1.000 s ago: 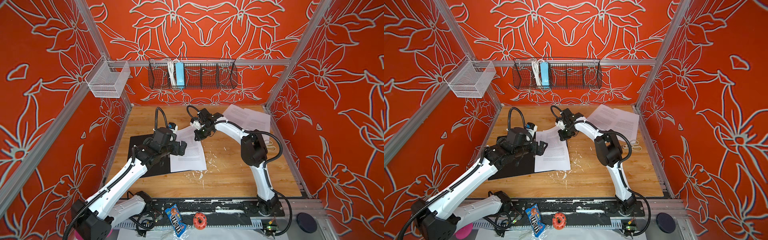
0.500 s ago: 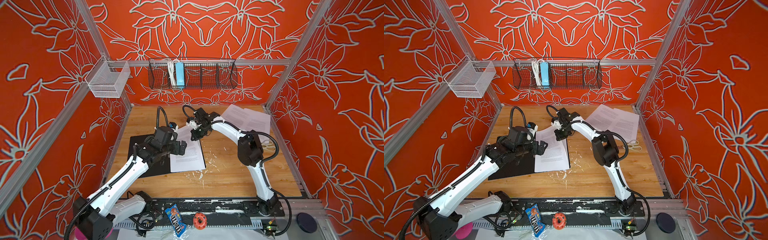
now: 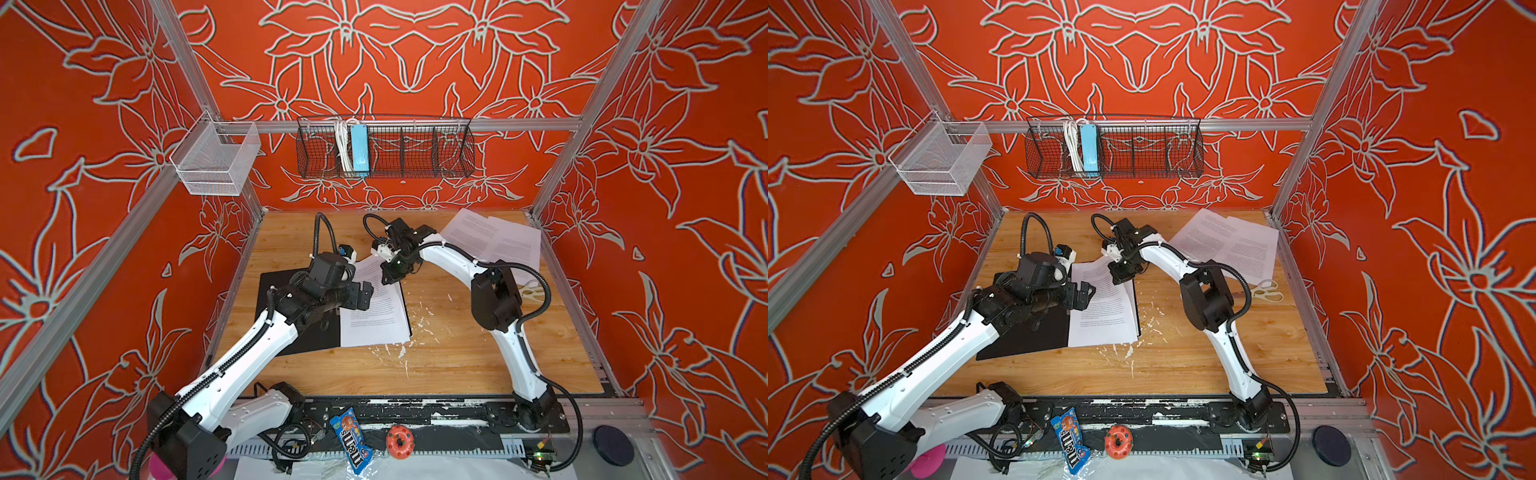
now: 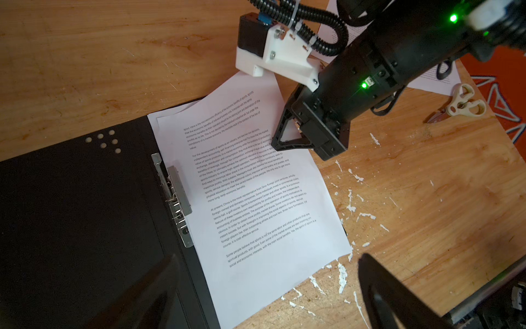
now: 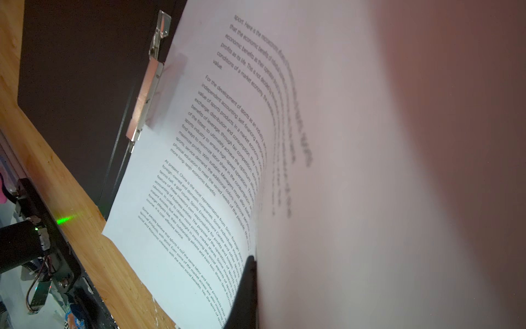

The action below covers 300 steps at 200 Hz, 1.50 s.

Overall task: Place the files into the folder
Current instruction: 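Lower the sheet onto the folder stack with the right gripper, pressing toward the clip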

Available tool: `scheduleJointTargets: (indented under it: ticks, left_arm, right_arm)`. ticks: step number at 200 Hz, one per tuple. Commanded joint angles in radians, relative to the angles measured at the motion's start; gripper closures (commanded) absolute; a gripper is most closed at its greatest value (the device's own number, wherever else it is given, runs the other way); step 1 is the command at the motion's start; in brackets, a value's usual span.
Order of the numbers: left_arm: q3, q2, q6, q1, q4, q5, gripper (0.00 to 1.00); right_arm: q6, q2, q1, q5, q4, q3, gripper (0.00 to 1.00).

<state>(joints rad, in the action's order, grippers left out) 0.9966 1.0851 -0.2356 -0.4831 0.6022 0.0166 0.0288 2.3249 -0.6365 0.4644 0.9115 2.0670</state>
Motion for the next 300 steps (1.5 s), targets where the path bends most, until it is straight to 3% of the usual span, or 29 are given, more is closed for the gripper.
scheduleJointTargets:
  ticks: [1, 202, 300]
  left_arm:
    - [0.019, 0.007, -0.007, 0.008, 0.016, -0.008, 0.02]
    - [0.022, 0.019, -0.008, 0.012, 0.019, -0.02, 0.02]
    - [0.024, 0.029, -0.009, 0.015, 0.02, -0.032, 0.02]
  right_arm:
    - [-0.031, 0.024, -0.008, 0.012, 0.027, 0.045, 1.0]
    - [-0.032, 0.056, -0.014, -0.006, 0.046, 0.104, 1.0]
    - [-0.019, 0.057, -0.014, -0.012, 0.027, 0.108, 0.73]
